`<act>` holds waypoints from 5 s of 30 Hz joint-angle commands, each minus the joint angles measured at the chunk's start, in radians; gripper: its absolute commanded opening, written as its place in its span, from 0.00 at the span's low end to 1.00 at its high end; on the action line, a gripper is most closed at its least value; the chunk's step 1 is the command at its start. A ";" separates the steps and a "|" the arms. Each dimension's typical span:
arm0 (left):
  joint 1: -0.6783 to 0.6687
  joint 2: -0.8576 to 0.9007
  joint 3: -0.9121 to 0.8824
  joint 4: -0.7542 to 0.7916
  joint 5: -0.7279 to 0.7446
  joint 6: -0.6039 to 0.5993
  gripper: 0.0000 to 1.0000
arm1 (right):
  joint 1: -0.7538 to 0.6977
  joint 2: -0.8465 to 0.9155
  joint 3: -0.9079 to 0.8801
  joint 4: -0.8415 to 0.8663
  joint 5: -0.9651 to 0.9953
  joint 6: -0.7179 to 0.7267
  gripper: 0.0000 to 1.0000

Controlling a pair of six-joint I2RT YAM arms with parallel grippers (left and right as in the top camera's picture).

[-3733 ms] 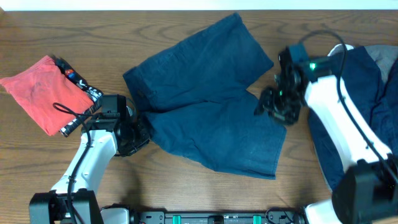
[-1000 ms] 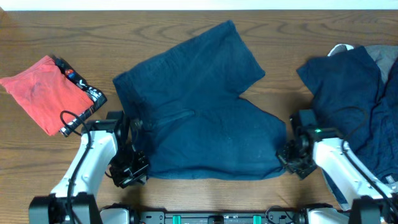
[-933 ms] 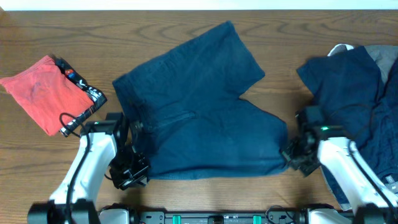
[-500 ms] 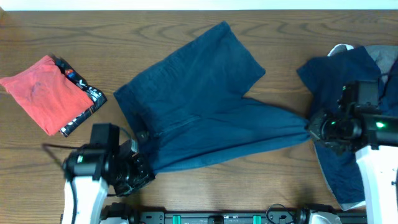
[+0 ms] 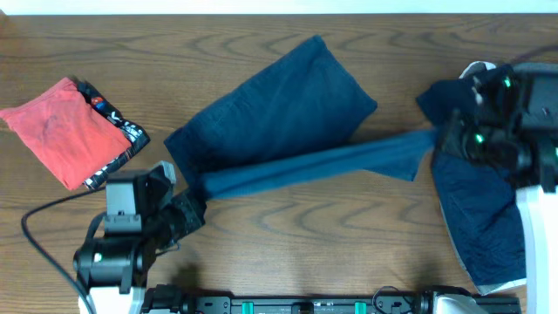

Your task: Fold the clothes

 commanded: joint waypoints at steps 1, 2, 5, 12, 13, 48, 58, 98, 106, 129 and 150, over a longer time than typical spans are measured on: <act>0.017 0.064 0.012 0.042 -0.200 -0.100 0.06 | 0.025 0.075 0.035 0.107 0.141 -0.085 0.01; 0.017 0.082 0.012 0.057 -0.200 -0.125 0.06 | 0.043 0.098 0.035 0.151 0.141 -0.085 0.01; 0.017 0.146 0.012 0.090 -0.200 -0.202 0.06 | 0.092 0.165 0.035 0.262 0.141 -0.085 0.01; 0.017 0.301 0.012 0.142 -0.200 -0.272 0.06 | 0.191 0.350 0.035 0.444 0.142 -0.085 0.01; 0.017 0.320 0.012 0.161 -0.200 -0.272 0.06 | 0.201 0.377 0.035 0.471 0.141 -0.085 0.01; 0.189 0.745 0.010 0.702 0.026 -0.408 0.50 | 0.262 0.785 0.034 0.869 0.105 0.087 0.45; 0.129 0.746 -0.032 0.638 -0.061 -0.249 0.80 | 0.285 0.866 0.034 0.654 0.047 -0.040 0.56; 0.107 0.933 -0.032 0.613 -0.031 0.161 0.19 | 0.229 0.515 0.034 0.240 0.026 -0.072 0.59; 0.108 0.838 0.057 0.284 -0.031 0.161 0.06 | 0.301 0.519 0.032 0.238 -0.123 -0.169 0.06; 0.108 0.422 0.333 -0.188 0.195 0.150 0.06 | 0.863 0.727 -0.229 0.687 -0.354 -0.141 0.03; 0.107 0.385 0.401 -0.105 0.197 0.131 0.06 | 0.621 0.642 -0.041 0.408 -0.159 -0.193 0.25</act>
